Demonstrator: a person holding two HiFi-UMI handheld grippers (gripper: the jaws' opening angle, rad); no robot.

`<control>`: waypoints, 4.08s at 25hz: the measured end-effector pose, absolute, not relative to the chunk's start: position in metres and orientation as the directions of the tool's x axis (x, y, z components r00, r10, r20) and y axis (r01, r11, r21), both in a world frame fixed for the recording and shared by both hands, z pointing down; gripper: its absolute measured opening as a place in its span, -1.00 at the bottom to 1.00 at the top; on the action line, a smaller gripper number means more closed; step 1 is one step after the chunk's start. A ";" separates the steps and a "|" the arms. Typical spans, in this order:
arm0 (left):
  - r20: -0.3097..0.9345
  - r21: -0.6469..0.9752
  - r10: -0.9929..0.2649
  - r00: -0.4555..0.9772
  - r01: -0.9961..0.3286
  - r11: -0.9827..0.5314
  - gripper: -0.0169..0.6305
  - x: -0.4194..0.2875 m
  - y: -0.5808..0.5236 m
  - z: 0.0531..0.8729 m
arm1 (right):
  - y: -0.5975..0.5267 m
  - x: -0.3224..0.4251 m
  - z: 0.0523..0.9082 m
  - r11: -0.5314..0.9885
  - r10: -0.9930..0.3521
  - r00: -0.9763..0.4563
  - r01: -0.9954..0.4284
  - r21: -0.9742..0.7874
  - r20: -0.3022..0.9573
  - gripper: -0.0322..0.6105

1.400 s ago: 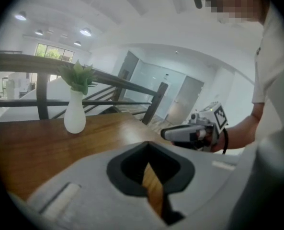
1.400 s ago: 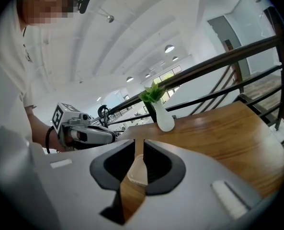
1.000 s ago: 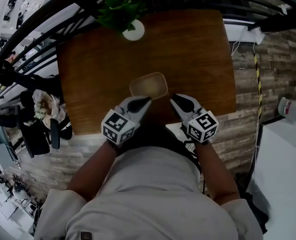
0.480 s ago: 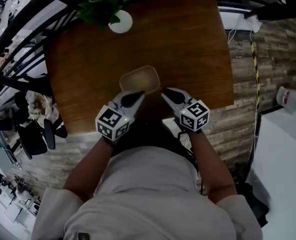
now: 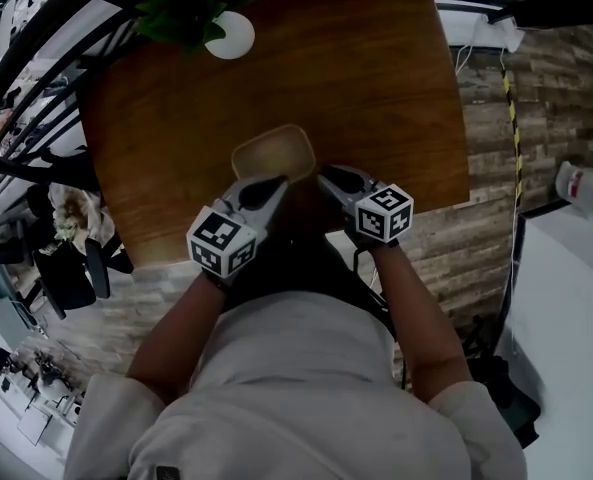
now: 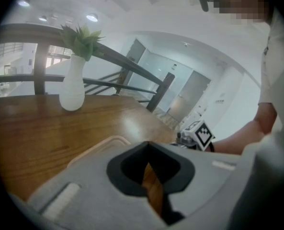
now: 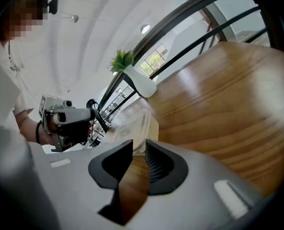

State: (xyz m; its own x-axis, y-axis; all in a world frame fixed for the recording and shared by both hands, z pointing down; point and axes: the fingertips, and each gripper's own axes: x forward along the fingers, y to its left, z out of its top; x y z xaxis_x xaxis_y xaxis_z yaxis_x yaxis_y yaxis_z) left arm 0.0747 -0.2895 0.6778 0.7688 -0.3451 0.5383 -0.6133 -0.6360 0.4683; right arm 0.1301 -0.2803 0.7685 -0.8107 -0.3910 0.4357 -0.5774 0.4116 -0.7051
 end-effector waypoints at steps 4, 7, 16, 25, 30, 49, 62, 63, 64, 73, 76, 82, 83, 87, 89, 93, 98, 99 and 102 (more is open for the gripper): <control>0.544 0.471 -0.347 0.764 -0.620 -0.628 -0.93 0.072 -0.289 0.680 | -0.278 0.128 0.779 0.366 -0.374 -0.823 -0.554 -0.748 0.426 -0.62; 0.545 0.473 -0.344 0.764 -0.619 -0.627 -0.94 0.070 -0.290 0.682 | -0.278 0.125 0.781 0.356 -0.371 -0.831 -0.539 -0.763 0.414 -0.62; 0.552 0.483 -0.333 0.765 -0.619 -0.619 -0.93 0.067 -0.289 0.688 | -0.280 0.127 0.786 0.301 -0.381 -0.841 -0.505 -0.809 0.383 -0.69; 0.543 0.495 -0.318 0.778 -0.602 -0.627 -0.93 0.069 -0.286 0.688 | -0.280 0.126 0.788 0.262 -0.395 -0.844 -0.483 -0.835 0.364 -0.74; 0.536 0.503 -0.311 0.785 -0.593 -0.629 -0.93 0.069 -0.284 0.686 | -0.281 0.126 0.786 0.256 -0.399 -0.844 -0.477 -0.841 0.357 -0.78; 0.511 0.496 -0.356 0.782 -0.607 -0.621 -0.93 0.061 -0.282 0.671 | -0.277 0.120 0.744 0.323 -0.424 -0.843 -0.481 -0.815 0.330 -0.88; 0.500 0.459 -0.434 0.750 -0.654 -0.601 -0.94 0.036 -0.256 0.632 | -0.255 0.087 0.665 0.459 -0.365 -0.898 -0.405 -0.791 0.248 -0.88; 0.497 0.455 -0.442 0.747 -0.658 -0.600 -0.93 0.034 -0.255 0.627 | -0.254 0.084 0.658 0.472 -0.362 -0.900 -0.401 -0.785 0.242 -0.88; 0.493 0.449 -0.451 0.743 -0.662 -0.600 -0.93 0.033 -0.254 0.622 | -0.252 0.082 0.650 0.485 -0.360 -0.903 -0.396 -0.780 0.235 -0.88; 0.455 0.393 -0.525 0.720 -0.691 -0.607 -0.93 0.020 -0.242 0.579 | -0.248 0.076 0.591 0.577 -0.353 -0.916 -0.373 -0.727 0.191 -0.88; 0.438 0.372 -0.553 0.709 -0.703 -0.606 -0.94 0.014 -0.241 0.565 | -0.252 0.076 0.573 0.609 -0.356 -0.917 -0.374 -0.699 0.180 -0.88; 0.418 0.364 -0.575 0.704 -0.709 -0.604 -0.94 0.006 -0.232 0.543 | -0.251 0.078 0.539 0.660 -0.380 -0.908 -0.401 -0.636 0.178 -0.88; 0.414 0.361 -0.579 0.702 -0.711 -0.604 -0.93 0.004 -0.232 0.539 | -0.253 0.078 0.534 0.666 -0.383 -0.907 -0.404 -0.627 0.176 -0.88; 0.408 0.344 -0.596 0.692 -0.721 -0.601 -0.94 -0.001 -0.231 0.526 | -0.257 0.081 0.513 0.689 -0.405 -0.900 -0.416 -0.594 0.161 -0.88; 0.408 0.340 -0.601 0.687 -0.726 -0.599 -0.94 -0.002 -0.230 0.521 | -0.257 0.084 0.504 0.697 -0.419 -0.895 -0.425 -0.577 0.154 -0.88; 0.398 0.335 -0.606 0.689 -0.724 -0.604 -0.94 -0.001 -0.234 0.508 | -0.261 0.091 0.487 0.716 -0.440 -0.887 -0.442 -0.541 0.143 -0.88; 0.368 0.310 -0.602 0.709 -0.704 -0.639 -0.93 -0.002 -0.239 0.491 | -0.255 0.091 0.471 0.720 -0.470 -0.872 -0.469 -0.512 0.137 -0.88; 0.359 0.305 -0.600 0.715 -0.697 -0.649 -0.93 -0.001 -0.241 0.487 | -0.254 0.092 0.467 0.718 -0.480 -0.867 -0.475 -0.508 0.133 -0.88; 0.339 0.292 -0.584 0.738 -0.672 -0.680 -0.93 -0.001 -0.243 0.477 | -0.247 0.090 0.460 0.706 -0.511 -0.851 -0.498 -0.503 0.125 -0.88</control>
State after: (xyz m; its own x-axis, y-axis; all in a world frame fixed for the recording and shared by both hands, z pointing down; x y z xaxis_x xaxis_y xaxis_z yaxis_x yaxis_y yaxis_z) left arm -0.0009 -0.2432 0.4765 0.7380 -0.5836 0.3388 -0.6721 -0.6804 0.2921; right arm 0.0903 -0.2475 0.4599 -0.8506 -0.5108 0.1249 -0.4979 0.7061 -0.5034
